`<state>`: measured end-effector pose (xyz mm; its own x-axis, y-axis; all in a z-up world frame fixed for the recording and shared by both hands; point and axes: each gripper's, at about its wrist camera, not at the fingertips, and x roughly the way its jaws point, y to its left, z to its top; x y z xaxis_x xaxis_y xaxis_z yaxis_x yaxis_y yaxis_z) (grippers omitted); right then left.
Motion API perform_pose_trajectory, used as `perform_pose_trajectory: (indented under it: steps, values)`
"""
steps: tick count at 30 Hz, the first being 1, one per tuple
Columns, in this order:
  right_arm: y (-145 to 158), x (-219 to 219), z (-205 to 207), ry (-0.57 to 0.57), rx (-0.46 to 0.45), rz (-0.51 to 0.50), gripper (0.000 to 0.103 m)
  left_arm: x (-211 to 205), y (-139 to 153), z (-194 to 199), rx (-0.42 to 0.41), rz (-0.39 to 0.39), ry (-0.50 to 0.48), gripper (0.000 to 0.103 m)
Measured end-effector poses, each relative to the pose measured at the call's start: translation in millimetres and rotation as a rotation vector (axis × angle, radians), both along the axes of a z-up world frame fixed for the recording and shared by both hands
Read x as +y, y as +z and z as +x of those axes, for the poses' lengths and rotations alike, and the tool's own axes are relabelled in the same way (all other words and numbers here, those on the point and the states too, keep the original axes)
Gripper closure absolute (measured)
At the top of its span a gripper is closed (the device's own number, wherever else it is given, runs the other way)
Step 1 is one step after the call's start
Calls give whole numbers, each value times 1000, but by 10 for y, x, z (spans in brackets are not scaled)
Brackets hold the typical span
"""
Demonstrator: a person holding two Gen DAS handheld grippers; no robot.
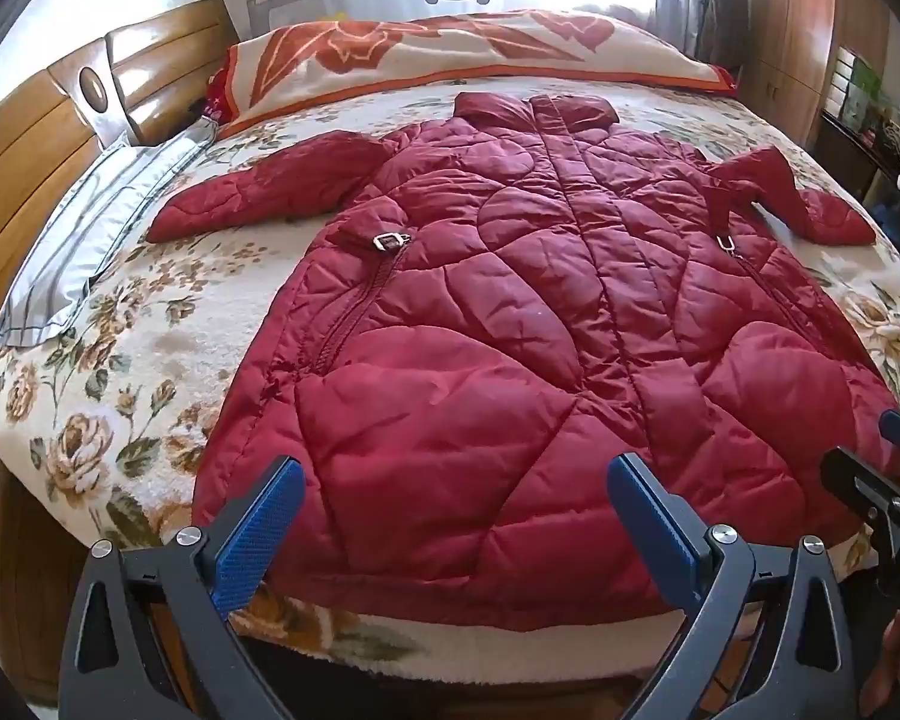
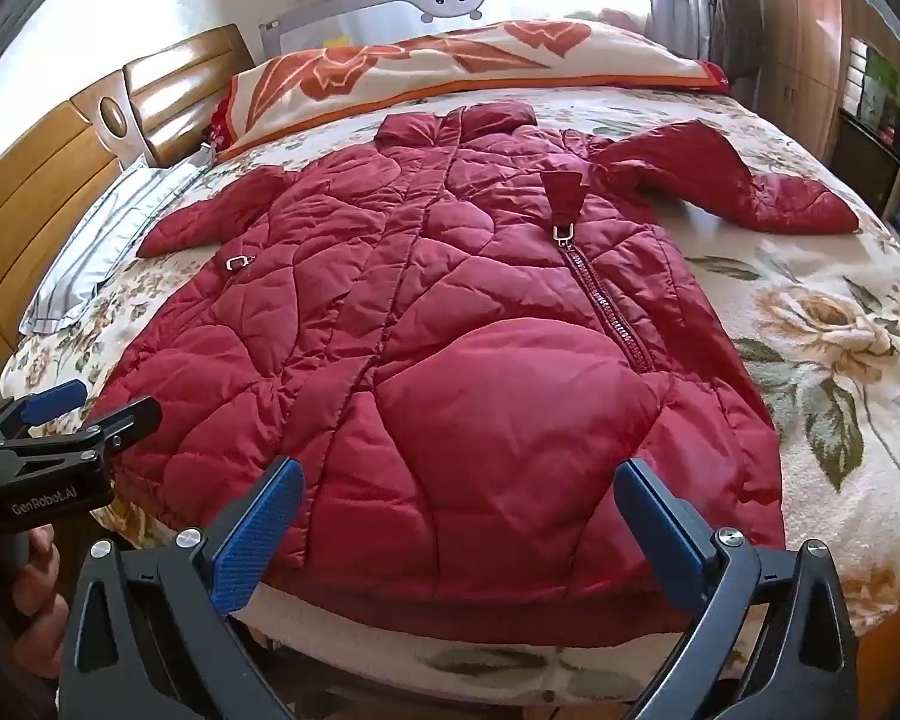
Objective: Fold large clothes
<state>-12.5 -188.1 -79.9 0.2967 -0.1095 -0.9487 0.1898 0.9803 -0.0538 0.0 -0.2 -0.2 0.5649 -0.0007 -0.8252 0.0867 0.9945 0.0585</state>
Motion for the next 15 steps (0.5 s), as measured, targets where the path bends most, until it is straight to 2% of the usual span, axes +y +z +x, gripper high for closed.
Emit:
perform_pose_trajectory:
  steps: [15]
  values:
    - [8, 35, 20, 4, -4, 4, 0, -73, 14, 8, -5, -2, 5, 1]
